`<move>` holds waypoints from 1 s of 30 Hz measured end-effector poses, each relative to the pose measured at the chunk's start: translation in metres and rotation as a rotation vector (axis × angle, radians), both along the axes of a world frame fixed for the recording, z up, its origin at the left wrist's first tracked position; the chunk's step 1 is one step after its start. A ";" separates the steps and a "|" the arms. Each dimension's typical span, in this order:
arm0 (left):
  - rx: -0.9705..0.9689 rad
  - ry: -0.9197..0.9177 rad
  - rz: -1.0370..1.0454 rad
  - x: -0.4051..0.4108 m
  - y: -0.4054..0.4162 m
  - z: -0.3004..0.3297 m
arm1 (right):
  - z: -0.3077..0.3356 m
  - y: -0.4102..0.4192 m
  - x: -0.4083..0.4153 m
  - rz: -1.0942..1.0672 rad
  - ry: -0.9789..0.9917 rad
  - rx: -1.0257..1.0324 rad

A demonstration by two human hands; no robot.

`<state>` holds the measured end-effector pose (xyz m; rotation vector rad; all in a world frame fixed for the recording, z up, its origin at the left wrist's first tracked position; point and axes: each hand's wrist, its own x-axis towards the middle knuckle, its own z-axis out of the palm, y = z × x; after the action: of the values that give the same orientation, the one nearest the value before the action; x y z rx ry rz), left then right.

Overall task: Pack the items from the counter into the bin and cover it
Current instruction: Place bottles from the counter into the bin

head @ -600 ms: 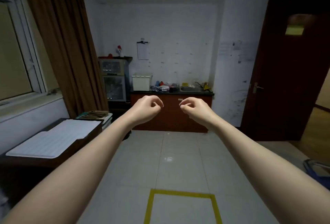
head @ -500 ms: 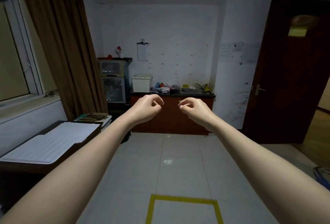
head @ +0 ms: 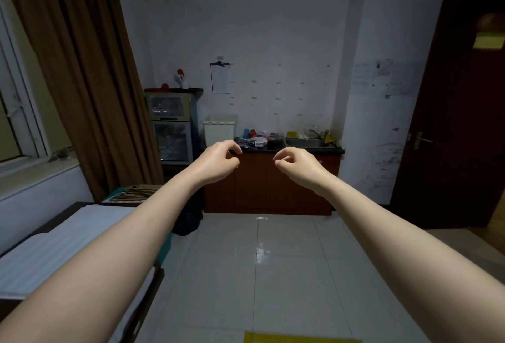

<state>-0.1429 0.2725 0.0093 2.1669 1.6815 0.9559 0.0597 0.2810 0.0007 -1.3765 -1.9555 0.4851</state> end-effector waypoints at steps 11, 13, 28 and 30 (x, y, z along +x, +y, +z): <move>-0.010 0.063 -0.010 0.016 0.161 -0.015 | -0.010 0.160 0.003 -0.011 -0.061 0.005; -0.010 0.078 -0.006 0.024 0.194 -0.014 | -0.007 0.197 0.009 -0.006 -0.067 0.020; -0.003 0.107 0.065 0.089 0.447 -0.001 | 0.002 0.471 0.074 0.042 -0.019 0.021; -0.014 0.149 0.069 0.092 0.471 -0.006 | -0.005 0.497 0.076 0.050 -0.029 -0.003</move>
<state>-0.0511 0.7432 0.0034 2.2343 1.8350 0.8148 0.1358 0.7783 -0.0044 -1.3456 -2.0171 0.4939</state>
